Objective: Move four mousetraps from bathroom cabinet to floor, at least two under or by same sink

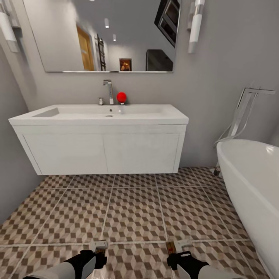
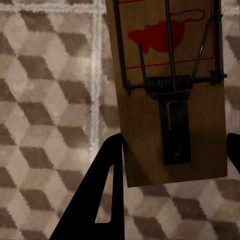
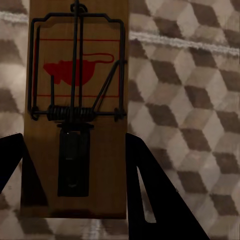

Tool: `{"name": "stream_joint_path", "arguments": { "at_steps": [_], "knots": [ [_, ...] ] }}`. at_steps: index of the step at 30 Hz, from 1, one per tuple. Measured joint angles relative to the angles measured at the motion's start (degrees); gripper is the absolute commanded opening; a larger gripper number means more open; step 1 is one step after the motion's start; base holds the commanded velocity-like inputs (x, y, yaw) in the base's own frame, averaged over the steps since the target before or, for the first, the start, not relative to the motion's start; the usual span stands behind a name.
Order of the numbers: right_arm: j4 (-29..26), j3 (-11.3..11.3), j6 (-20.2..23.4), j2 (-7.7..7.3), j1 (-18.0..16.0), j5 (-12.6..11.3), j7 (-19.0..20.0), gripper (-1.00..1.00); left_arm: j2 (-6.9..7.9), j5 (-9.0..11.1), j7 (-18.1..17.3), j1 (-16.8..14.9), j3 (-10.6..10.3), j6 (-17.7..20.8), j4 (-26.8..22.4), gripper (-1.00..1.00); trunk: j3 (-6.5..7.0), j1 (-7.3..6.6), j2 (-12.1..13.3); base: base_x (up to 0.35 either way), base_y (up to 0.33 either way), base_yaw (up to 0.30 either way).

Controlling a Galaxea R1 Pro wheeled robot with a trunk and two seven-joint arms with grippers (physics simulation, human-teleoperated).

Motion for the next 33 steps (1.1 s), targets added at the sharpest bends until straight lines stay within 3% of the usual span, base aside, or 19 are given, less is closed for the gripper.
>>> {"name": "stream_joint_path", "arguments": {
  "at_steps": [33],
  "knots": [
    [0.0, 0.0, -0.2, -0.03, 0.0, 0.0, 0.0, -1.00, 0.00, 0.0, 0.0, 0.0, 0.0, 0.0, 0.0, -1.00, -7.32, 0.85, -0.4, 0.000, 0.000, 0.000]
  ]
}}
